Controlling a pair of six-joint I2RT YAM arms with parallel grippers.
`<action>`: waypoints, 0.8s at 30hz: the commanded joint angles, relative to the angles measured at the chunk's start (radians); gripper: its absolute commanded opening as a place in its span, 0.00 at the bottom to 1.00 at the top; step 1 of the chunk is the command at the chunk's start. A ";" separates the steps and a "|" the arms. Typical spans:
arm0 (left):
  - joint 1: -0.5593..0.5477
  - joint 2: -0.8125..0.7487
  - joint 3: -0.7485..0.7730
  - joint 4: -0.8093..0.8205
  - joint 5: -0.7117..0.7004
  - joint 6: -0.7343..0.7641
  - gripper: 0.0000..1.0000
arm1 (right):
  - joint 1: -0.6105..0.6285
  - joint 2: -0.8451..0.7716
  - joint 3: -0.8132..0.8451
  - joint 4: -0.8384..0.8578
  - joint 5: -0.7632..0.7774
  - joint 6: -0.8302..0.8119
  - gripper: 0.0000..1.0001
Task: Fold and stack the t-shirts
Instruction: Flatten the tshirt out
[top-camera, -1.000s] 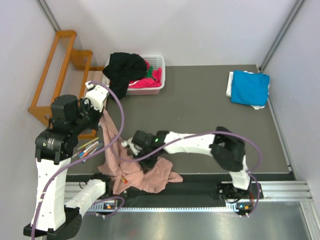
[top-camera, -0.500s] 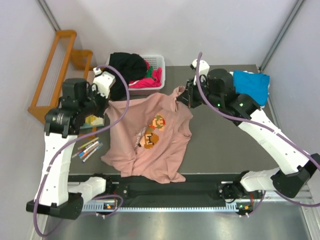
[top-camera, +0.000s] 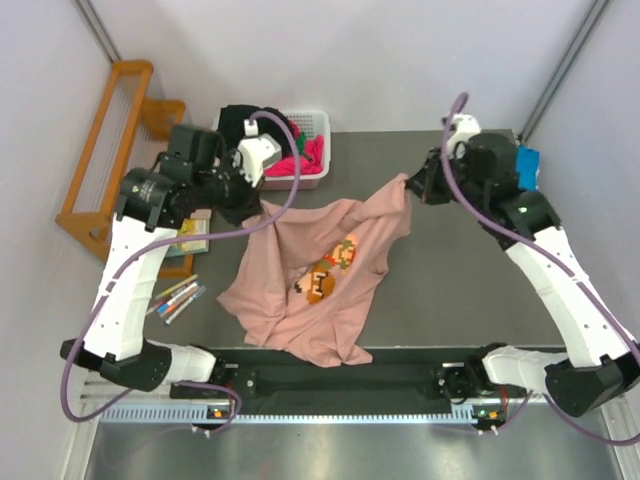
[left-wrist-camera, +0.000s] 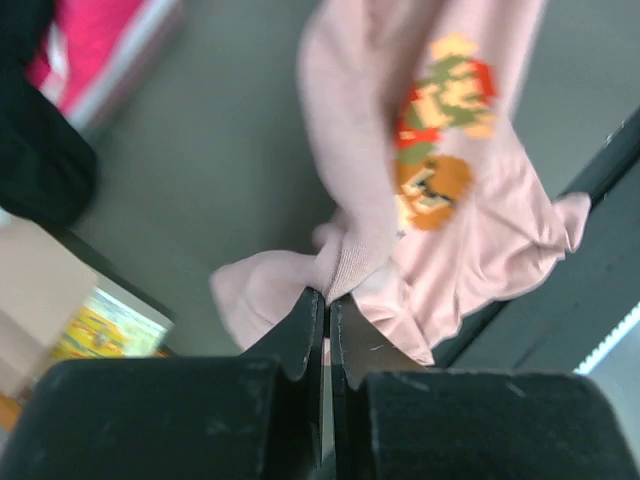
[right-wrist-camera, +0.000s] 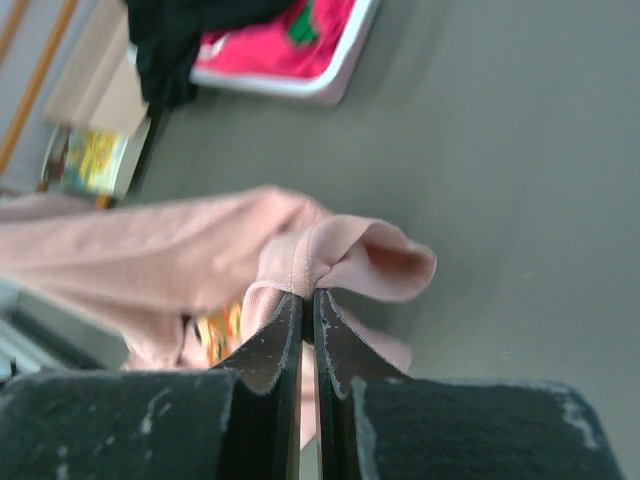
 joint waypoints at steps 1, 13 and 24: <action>-0.010 -0.023 0.225 0.029 -0.025 -0.036 0.00 | -0.102 -0.093 0.121 0.023 0.007 -0.009 0.00; -0.007 -0.198 0.457 0.079 -0.221 0.029 0.00 | -0.122 -0.320 0.358 -0.013 0.172 -0.024 0.00; 0.223 -0.429 0.178 -0.083 -0.076 0.340 0.00 | -0.114 -0.511 0.453 -0.077 0.194 -0.036 0.00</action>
